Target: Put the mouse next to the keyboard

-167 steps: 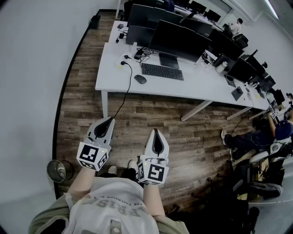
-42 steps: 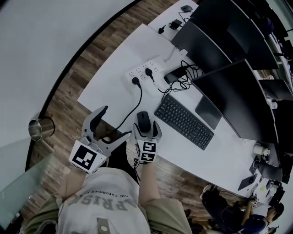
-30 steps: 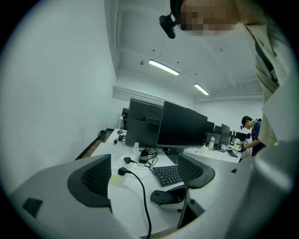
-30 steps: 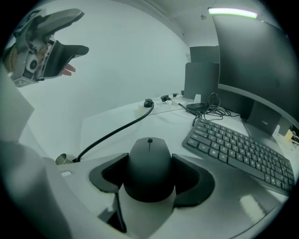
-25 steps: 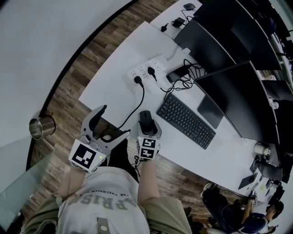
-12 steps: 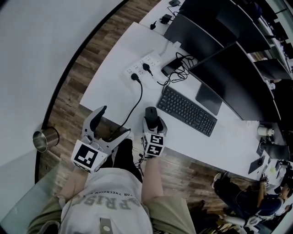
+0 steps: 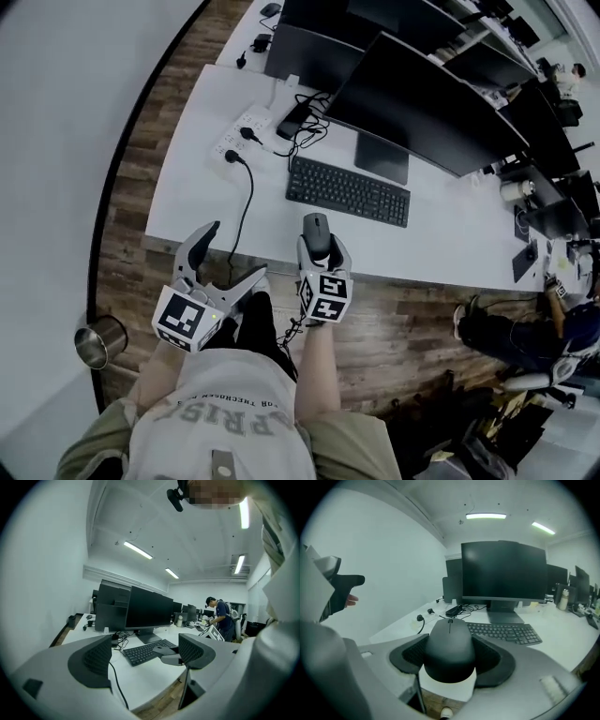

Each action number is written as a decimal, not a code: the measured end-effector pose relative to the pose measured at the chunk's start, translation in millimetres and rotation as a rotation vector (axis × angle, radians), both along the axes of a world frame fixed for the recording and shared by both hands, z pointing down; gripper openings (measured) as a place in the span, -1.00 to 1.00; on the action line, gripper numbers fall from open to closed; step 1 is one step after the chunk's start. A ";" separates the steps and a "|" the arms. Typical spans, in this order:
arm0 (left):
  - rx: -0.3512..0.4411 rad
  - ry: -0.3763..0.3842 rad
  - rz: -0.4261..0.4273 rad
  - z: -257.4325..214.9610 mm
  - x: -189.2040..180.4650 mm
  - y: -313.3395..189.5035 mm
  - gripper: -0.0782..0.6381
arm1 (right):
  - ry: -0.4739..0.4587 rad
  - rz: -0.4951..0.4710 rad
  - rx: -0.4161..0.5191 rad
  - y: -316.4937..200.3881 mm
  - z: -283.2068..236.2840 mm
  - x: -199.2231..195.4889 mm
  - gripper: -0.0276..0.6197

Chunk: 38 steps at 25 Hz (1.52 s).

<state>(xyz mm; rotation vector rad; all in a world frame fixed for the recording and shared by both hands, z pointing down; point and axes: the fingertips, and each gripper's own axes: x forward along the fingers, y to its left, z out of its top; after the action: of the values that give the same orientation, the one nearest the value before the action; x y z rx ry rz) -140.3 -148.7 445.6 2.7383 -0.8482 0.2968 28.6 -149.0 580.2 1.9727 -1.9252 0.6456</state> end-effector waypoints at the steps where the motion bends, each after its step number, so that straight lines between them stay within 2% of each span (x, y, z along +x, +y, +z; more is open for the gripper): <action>1: 0.004 0.006 0.022 0.2 4.6 5.6 0.41 | 0.008 0.027 0.009 8.6 -6.1 7.1 -0.01; 8: 0.056 0.038 0.183 -15.6 49.3 25.1 0.41 | 0.047 0.227 0.073 64.0 -51.1 64.3 -0.01; 18: 0.092 0.031 0.263 -28.9 123.7 54.9 0.41 | 0.047 0.357 0.117 124.6 -76.1 145.5 -0.01; 28: 0.117 0.020 0.211 -33.4 226.1 82.8 0.41 | 0.056 0.302 0.097 149.0 -69.4 258.6 -0.01; 38: 0.119 0.013 0.114 -26.5 306.1 102.8 0.41 | 0.035 0.221 0.085 136.9 -49.9 345.4 -0.01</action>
<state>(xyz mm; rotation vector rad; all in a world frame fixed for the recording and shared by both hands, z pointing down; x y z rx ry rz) 165.8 -45.9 419.1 2.9017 -0.7303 0.2572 374.0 -12.1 530.3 2.2563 -1.7560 0.5876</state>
